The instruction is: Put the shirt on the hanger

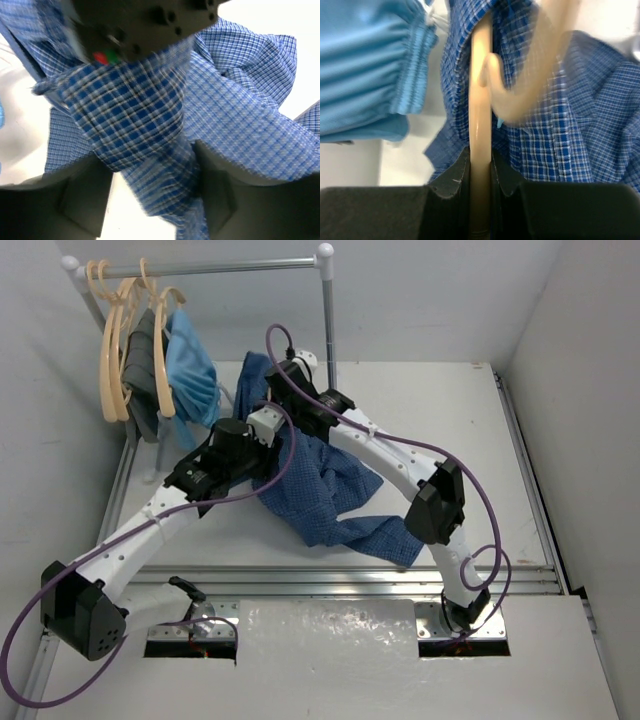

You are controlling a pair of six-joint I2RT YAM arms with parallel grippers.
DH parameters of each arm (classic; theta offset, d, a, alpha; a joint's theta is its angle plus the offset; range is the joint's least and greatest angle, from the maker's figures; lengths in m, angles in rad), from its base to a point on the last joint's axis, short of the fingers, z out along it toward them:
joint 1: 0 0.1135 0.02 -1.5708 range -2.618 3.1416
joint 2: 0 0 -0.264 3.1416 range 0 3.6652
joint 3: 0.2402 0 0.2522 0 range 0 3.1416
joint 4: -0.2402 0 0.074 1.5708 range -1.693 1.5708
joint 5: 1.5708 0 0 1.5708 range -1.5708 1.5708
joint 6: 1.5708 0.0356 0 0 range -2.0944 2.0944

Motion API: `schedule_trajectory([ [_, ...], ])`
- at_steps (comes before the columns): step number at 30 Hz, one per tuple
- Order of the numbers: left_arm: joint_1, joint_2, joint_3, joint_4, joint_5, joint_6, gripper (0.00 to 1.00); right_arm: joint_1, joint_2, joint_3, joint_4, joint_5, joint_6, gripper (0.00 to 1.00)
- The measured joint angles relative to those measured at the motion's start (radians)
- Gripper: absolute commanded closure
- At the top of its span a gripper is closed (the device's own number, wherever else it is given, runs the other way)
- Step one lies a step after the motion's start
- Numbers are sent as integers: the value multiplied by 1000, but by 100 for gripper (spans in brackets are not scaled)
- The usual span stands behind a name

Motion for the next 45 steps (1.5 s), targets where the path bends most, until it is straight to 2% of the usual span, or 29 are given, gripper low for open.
schedule_trajectory([
  [3,-9,0,-13,17,-12,3,95,-4,0,-3,24,-29,24,100],
  [4,-10,0,-13,30,-25,10,100,-5,0,-3,29,-44,38,100],
  [11,-11,0,-11,26,-58,1,100,-6,-24,-65,86,-71,57,100],
  [12,-13,0,-7,16,-55,-6,100,-6,-35,-81,91,-78,51,95],
  [13,-17,0,-2,5,-53,-14,100,-7,-46,-100,100,-85,46,85],
  [15,-23,0,11,-13,-46,-34,100,-7,-71,-133,120,-93,29,75],
  [16,-24,-1,16,-19,-44,-43,100,-6,-84,-149,130,-97,11,64],
  [19,-21,-10,18,-42,-48,-65,100,-2,-149,-227,147,-129,-76,47],
  [20,-19,-16,15,-47,-48,-72,100,2,-177,-257,150,-138,-101,8],
  [21,-16,-21,14,-51,-42,-80,100,5,-202,-278,154,-145,-117,1],
  [26,-16,-54,9,-55,-8,-113,100,-2,-275,-320,173,-156,-192,1],
  [36,-3,-58,8,-65,8,-219,100,-35,-305,-332,160,-182,-233,1],
  [45,92,-43,16,-66,8,-253,100,-77,-412,-409,169,-253,-297,1],
])
